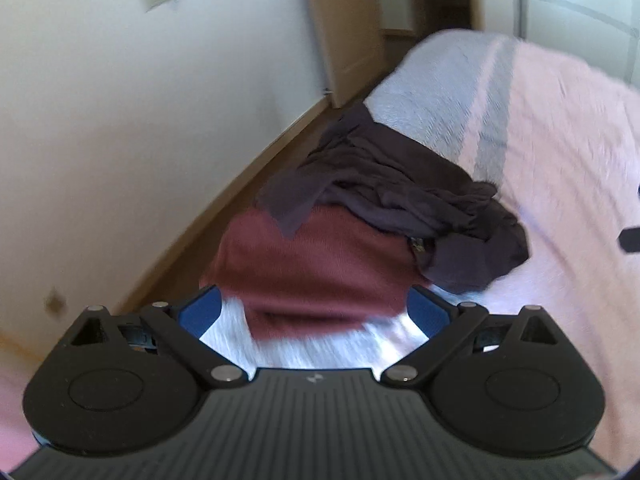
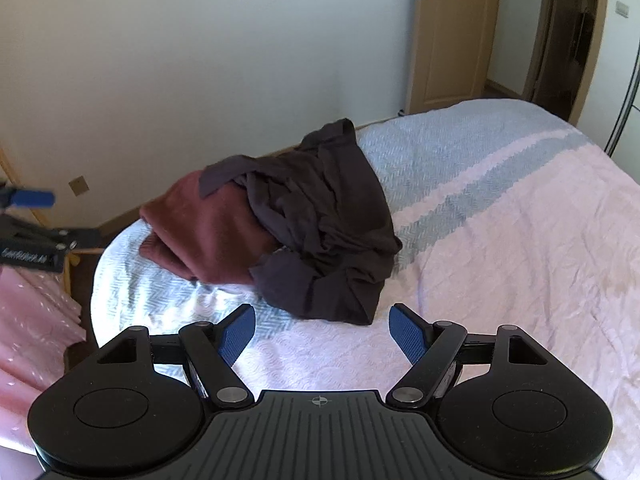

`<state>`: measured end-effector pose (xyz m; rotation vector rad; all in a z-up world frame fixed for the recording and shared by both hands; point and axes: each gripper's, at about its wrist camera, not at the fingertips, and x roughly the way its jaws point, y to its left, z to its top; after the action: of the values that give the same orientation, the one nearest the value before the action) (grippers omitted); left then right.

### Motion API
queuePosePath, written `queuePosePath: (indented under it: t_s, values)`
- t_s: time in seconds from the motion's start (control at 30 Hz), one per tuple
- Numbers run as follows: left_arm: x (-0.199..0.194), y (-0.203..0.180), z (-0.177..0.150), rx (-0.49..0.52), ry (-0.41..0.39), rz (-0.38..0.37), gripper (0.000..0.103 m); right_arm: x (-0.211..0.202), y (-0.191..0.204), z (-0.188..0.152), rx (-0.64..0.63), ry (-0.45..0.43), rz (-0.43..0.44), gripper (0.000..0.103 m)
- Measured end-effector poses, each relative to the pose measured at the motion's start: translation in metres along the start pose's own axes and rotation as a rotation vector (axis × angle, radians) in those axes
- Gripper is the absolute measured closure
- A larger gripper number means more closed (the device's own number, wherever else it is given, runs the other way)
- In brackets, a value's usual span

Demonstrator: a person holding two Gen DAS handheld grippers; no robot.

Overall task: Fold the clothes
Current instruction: 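Grasp the dark brown sweater with the left tool while the right tool grasps it too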

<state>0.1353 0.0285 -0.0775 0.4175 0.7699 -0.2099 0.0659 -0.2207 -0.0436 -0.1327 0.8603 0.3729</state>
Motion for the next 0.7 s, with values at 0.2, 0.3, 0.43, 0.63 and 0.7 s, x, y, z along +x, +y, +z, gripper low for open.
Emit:
queuePosePath:
  t_s: [0.2, 0.3, 0.43, 0.63, 0.7]
  values:
    - [0.096, 0.008, 0.035, 0.278, -0.015, -0.058, 0.005, 0.065, -0.006, 0.028, -0.045, 0.045, 0.01, 0.026]
    - [0.152, 0.017, 0.047, 0.346, -0.013, -0.104, 0.005, 0.107, -0.012, 0.042, -0.035, 0.075, -0.006, 0.026]
    - [0.218, 0.023, 0.055, 0.411, 0.005, -0.145, 0.007, 0.167, -0.022, 0.054, -0.011, 0.116, -0.03, 0.026]
    - [0.275, 0.034, 0.057, 0.477, 0.045, -0.226, 0.025, 0.259, -0.027, 0.059, -0.085, 0.221, -0.049, 0.026]
    - [0.281, 0.036, 0.058, 0.474, 0.06, -0.262, 0.036, 0.279, -0.027, 0.055, -0.112, 0.259, -0.052, 0.026]
